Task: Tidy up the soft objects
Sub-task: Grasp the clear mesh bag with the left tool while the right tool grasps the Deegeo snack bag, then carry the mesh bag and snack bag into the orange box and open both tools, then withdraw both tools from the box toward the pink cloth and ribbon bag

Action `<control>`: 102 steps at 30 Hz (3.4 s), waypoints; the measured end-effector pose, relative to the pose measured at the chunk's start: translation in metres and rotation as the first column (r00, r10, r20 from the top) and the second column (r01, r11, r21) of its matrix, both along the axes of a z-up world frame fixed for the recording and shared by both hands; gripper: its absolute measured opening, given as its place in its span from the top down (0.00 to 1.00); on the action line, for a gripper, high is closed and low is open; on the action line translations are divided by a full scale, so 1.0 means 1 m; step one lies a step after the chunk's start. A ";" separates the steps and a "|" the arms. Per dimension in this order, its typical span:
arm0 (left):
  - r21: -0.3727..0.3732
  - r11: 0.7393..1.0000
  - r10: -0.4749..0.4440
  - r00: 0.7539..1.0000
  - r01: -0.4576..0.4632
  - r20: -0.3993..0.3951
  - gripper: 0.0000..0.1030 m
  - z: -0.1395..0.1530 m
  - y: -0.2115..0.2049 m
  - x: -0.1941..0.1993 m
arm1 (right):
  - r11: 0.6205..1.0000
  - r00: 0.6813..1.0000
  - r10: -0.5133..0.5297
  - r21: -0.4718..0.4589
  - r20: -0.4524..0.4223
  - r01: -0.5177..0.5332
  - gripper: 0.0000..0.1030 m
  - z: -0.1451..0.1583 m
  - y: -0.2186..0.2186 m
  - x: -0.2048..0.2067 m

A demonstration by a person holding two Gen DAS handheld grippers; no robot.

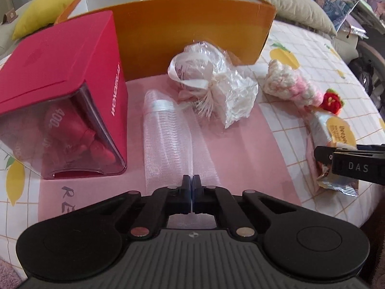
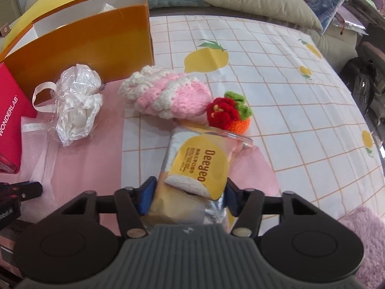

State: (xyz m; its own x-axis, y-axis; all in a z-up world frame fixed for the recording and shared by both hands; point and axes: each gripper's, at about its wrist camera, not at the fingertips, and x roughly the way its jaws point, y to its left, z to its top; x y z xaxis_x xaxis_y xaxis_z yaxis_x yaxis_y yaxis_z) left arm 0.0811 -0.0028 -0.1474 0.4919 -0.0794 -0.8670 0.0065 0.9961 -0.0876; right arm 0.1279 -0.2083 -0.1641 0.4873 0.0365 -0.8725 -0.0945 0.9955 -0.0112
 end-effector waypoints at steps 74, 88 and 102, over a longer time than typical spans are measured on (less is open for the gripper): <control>0.174 0.985 -0.015 0.987 -0.012 0.158 0.42 0.080 0.116 0.178 | 0.891 0.884 0.454 -0.034 0.114 -0.454 0.46 0.058 0.177 0.201; 0.116 0.993 -0.045 0.925 0.002 0.377 0.34 0.144 0.098 0.104 | 0.906 0.855 0.403 -0.008 0.327 -0.423 0.27 0.126 0.128 0.130; -0.037 0.997 -0.054 0.921 0.074 0.386 0.34 0.142 0.052 0.015 | 0.972 0.912 0.200 0.047 0.357 -0.232 0.24 0.106 0.035 0.010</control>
